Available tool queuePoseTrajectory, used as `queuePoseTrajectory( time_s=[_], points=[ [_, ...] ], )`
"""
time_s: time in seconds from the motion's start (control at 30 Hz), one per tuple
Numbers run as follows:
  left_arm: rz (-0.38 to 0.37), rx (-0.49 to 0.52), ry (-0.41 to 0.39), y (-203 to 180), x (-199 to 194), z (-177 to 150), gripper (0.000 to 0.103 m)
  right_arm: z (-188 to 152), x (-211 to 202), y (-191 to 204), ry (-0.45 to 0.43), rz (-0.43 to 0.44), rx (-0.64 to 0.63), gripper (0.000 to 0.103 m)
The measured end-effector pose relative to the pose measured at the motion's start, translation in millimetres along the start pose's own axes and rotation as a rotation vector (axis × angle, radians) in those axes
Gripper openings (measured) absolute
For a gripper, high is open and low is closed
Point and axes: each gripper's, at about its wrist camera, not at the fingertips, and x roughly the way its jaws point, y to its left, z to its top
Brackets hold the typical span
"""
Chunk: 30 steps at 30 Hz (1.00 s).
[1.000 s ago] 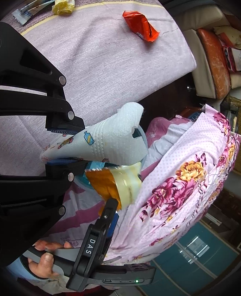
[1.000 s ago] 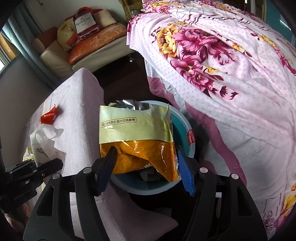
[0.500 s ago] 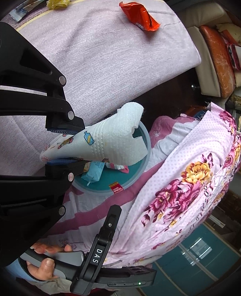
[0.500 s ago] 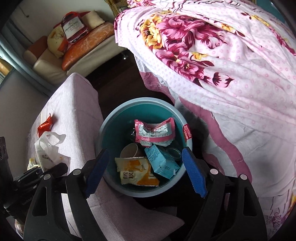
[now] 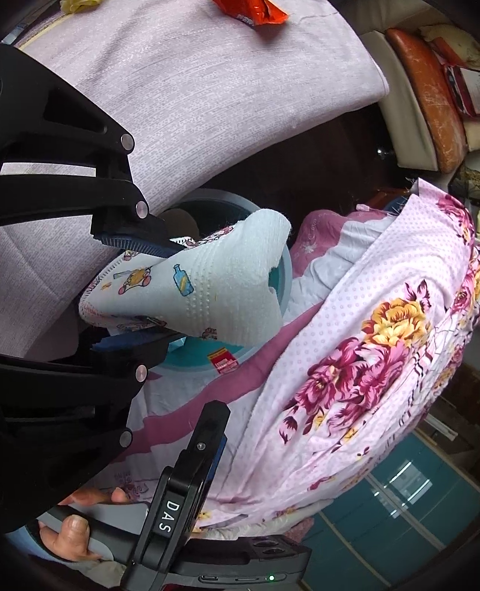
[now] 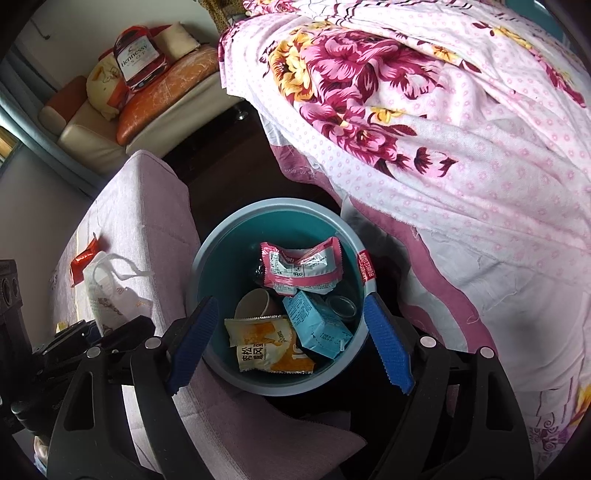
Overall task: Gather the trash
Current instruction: 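Open the left tool to drop the face mask into the wastebasket, then grasp the white plastic lid with the right tool while the left tool returns to the table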
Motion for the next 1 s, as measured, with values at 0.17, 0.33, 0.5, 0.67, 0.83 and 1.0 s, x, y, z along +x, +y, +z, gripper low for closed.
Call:
queuePoseTrajectory(
  time_s=[0.17, 0.33, 0.5, 0.67, 0.83, 1.0],
  points=[
    [0.013, -0.019, -0.028, 1.2, -2.6, 2.0, 0.089, 1.2, -3.4, -4.5, -0.002, -0.020, 0.011, 0.077],
    [0.011, -0.045, -0.020, 10.3, -4.7, 2.9, 0.090, 2.3, -2.7, -2.3, 0.004, -0.022, 0.011, 0.077],
    [0.014, -0.060, -0.022, 17.4, -9.8, -1.9, 0.090, 2.1, -2.4, 4.1, 0.009, -0.026, -0.003, 0.077],
    [0.026, -0.065, -0.029, 23.6, -18.5, -10.6, 0.091, 0.8, -3.3, 12.8, 0.016, -0.034, -0.017, 0.078],
    [0.031, -0.085, -0.030, 33.8, -27.3, -22.8, 0.091, -3.8, -4.9, 26.9, 0.022, -0.034, -0.041, 0.078],
    [0.043, -0.105, -0.042, 47.6, -42.4, -39.0, 0.091, -12.2, -6.9, 46.4, 0.028, -0.027, -0.071, 0.078]
  ],
)
